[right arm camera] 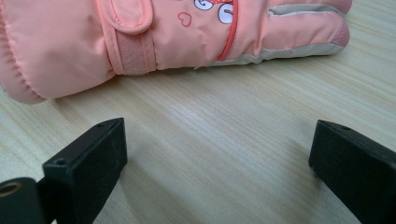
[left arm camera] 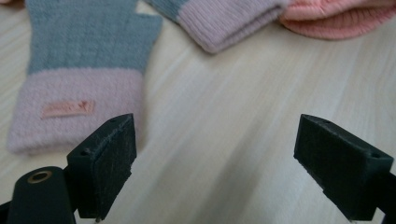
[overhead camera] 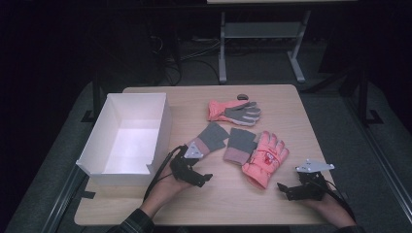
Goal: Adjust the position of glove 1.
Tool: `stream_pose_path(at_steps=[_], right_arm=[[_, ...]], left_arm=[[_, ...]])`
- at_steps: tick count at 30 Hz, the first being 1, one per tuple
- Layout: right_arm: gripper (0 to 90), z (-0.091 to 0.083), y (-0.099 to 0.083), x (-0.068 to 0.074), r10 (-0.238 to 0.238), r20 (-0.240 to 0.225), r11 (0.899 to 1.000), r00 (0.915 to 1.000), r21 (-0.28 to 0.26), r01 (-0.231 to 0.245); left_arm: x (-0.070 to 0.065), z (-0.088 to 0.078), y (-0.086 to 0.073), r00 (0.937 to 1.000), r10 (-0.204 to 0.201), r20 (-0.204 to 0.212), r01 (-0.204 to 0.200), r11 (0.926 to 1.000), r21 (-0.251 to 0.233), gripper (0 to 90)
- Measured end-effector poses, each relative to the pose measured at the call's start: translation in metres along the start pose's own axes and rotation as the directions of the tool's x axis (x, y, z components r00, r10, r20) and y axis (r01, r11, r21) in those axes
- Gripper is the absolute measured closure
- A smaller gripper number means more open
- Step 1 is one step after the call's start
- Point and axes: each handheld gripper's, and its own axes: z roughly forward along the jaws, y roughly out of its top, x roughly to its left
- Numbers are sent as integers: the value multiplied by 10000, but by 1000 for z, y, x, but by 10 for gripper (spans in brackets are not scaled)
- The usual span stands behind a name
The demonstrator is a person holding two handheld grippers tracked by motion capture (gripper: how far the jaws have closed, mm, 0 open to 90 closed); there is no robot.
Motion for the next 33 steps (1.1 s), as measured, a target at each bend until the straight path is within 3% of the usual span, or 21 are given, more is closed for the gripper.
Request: stream_pose_path(at_steps=[4,17,23,27,33], right_arm=[[37,0,0,0,19,-5,10000,10000,-12,-19],[37,0,0,0,5,-11,10000,10000,-2,-5],[37,0,0,0,2,-28,10000,10000,-10,-2],[37,0,0,0,-4,-30,10000,10000,-9,4],[37,0,0,0,-21,-41,10000,10000,-10,21]], left_arm=[[5,2,8,9999,122,-110,-121,9999,24,125],[30,14,32,9974,-393,-609,375,9988,-309,161],[42,22,40,9955,-497,-804,480,9986,-235,242],[53,33,43,9925,-816,-907,808,9966,-128,277],[66,44,45,9910,-658,-1168,671,9977,73,382]])
